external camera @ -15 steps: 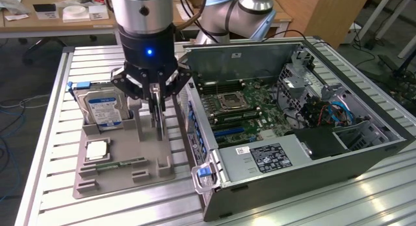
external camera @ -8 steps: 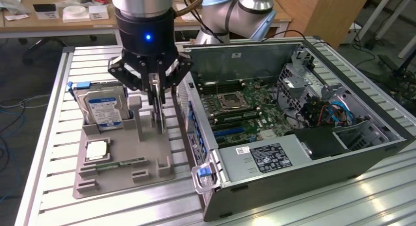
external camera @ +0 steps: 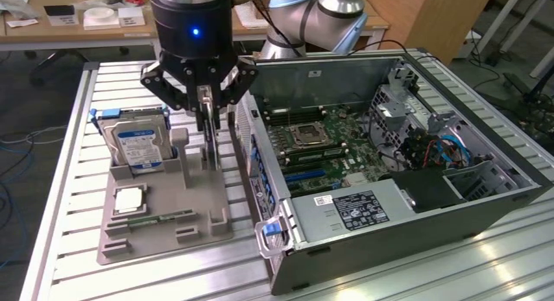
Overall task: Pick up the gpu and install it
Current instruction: 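Pick up the gpu and move the gpu toward the slot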
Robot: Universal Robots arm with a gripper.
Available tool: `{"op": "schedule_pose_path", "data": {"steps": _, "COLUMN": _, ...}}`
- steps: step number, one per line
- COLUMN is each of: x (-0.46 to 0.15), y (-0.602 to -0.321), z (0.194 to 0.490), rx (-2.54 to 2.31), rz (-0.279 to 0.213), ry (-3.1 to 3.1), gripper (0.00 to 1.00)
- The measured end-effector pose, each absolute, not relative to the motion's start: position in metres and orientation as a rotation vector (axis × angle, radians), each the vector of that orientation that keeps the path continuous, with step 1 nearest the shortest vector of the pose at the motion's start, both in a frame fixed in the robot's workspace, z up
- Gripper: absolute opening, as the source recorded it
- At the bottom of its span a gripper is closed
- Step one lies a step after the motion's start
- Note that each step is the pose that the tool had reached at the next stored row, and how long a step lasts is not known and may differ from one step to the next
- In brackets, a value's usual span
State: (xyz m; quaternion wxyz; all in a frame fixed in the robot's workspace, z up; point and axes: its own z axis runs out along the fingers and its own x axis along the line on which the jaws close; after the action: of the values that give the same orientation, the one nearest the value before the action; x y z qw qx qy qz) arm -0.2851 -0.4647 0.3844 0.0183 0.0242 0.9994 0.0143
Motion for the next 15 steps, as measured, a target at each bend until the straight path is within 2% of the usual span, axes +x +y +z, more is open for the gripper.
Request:
{"op": "schedule_pose_path", "data": {"steps": 4, "x": -0.285, "y": -0.465, "z": 0.414, "rx": 0.075, "rz": 0.044, "ry": 3.096, "gripper": 0.27}}
{"op": "schedule_pose_path", "data": {"steps": 15, "x": -0.285, "y": -0.465, "z": 0.424, "rx": 0.075, "rz": 0.045, "ry": 3.093, "gripper": 0.27}}
